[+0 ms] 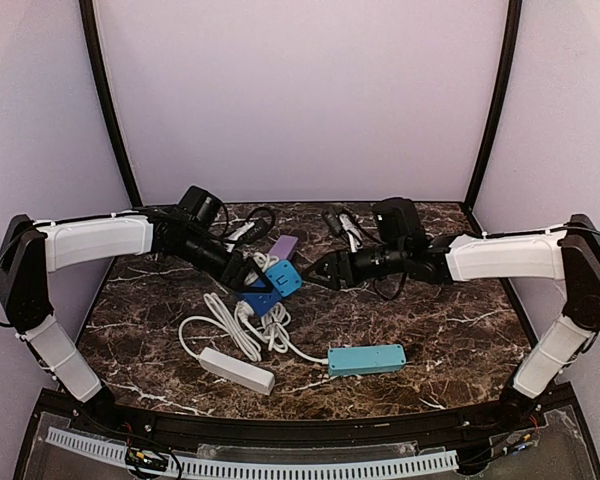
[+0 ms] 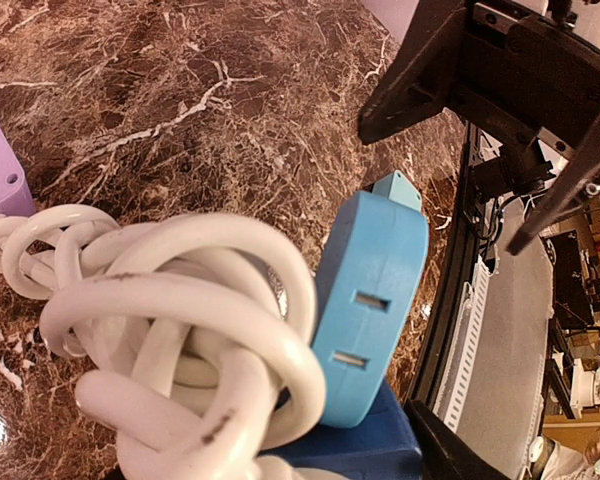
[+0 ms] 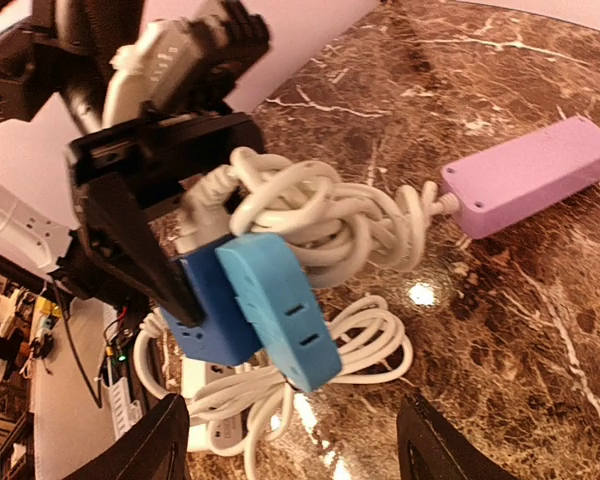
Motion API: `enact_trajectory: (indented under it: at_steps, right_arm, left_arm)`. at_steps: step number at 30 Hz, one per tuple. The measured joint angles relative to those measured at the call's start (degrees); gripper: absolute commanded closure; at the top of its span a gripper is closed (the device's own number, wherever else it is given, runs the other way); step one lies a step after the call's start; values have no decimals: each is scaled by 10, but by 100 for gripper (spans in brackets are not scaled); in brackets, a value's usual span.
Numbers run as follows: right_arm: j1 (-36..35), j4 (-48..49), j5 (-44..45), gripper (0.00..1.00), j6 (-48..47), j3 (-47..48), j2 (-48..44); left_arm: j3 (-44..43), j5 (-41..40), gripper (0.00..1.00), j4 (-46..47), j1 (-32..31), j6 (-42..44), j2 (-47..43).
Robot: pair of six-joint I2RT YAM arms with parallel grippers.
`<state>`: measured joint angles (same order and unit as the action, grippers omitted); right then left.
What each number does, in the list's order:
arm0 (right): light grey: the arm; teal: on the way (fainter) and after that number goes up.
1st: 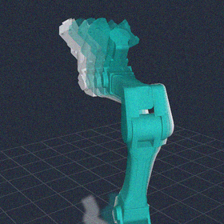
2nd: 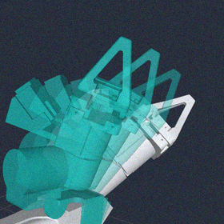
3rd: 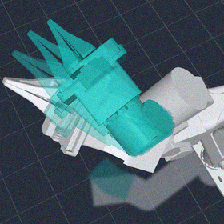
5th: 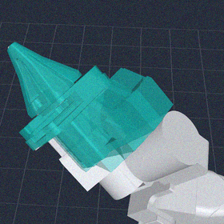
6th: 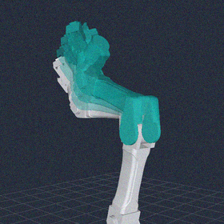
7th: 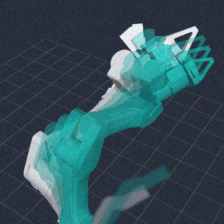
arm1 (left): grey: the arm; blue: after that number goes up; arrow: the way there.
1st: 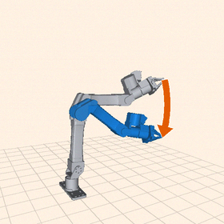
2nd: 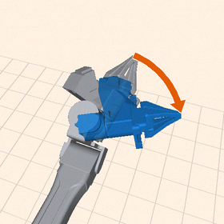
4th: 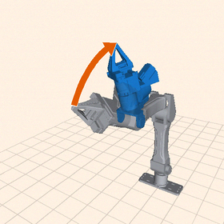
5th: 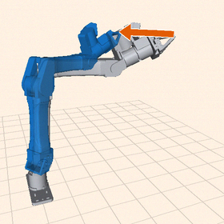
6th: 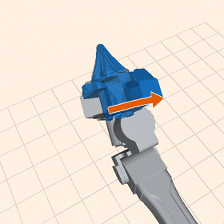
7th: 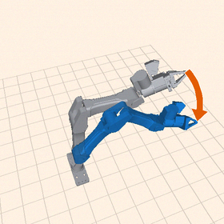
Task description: Pull the plug off the socket
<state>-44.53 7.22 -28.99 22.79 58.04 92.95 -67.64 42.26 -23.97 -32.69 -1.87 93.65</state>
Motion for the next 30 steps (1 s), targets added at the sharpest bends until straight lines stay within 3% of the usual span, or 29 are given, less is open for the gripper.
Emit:
enact_trajectory:
  at_steps: [11,24,30]
  right_arm:
    - [0,36,-104,35,4,17,24]
    - [-5,44,-179,53,7,59,78]
    - [-19,65,-198,68,31,64,95]
  left_arm:
    - [0,43,48,-1,0,9,-1]
    - [0,67,48,-1,-9,17,-15]
    - [1,75,48,-1,-15,24,-16]
